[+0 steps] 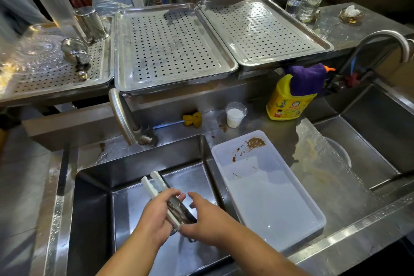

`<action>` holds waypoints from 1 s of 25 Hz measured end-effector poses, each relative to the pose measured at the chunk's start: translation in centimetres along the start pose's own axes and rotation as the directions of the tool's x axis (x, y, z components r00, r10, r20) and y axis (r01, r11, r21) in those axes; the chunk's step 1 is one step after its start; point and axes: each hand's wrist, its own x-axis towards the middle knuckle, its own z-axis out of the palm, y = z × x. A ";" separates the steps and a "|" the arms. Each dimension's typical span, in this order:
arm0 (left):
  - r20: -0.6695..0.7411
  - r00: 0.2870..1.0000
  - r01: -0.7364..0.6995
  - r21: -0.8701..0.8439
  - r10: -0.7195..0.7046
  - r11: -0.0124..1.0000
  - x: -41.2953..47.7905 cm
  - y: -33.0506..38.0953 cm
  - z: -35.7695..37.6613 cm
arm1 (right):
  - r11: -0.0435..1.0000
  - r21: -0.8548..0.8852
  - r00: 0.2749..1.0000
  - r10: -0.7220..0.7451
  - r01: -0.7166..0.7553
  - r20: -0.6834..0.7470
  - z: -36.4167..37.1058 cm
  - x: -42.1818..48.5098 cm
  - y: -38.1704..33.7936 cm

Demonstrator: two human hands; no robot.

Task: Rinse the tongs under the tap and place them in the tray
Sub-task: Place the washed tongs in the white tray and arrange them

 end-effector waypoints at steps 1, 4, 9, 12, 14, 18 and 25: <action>0.023 1.000 0.002 -0.021 -0.001 1.000 -0.1 0.0 0.7 | 1.000 -0.010 1.000 -0.022 0.022 -0.008 0.1 0.3 -0.4; 0.081 0.995 -0.051 0.010 0.050 0.999 -0.5 0.0 2.5 | 0.998 0.014 0.993 -0.059 0.061 -0.097 0.2 0.3 -0.2; 0.240 0.969 -0.104 0.183 0.058 0.978 -1.4 -0.5 4.3 | 0.981 0.191 0.972 0.001 0.045 -0.235 -0.9 -0.5 2.1; 0.313 0.949 -0.117 0.248 0.035 0.962 -1.9 -1.5 5.5 | 0.944 0.327 0.962 0.047 0.045 -0.268 -2.3 -1.5 3.4; 0.342 0.940 -0.121 0.290 0.015 0.949 -1.9 -2.2 6.5 | 0.910 0.404 0.956 0.033 0.092 -0.291 -3.4 -2.3 4.3; 0.358 0.934 -0.115 0.305 -0.002 0.945 -1.7 -3.4 8.4 | 0.861 0.500 0.948 0.080 0.090 -0.308 -5.1 -3.8 5.6; 0.308 0.952 -0.121 0.362 0.004 0.924 -1.3 -5.0 11.6 | 0.767 0.641 0.936 0.212 0.020 -0.283 -7.0 -4.4 7.9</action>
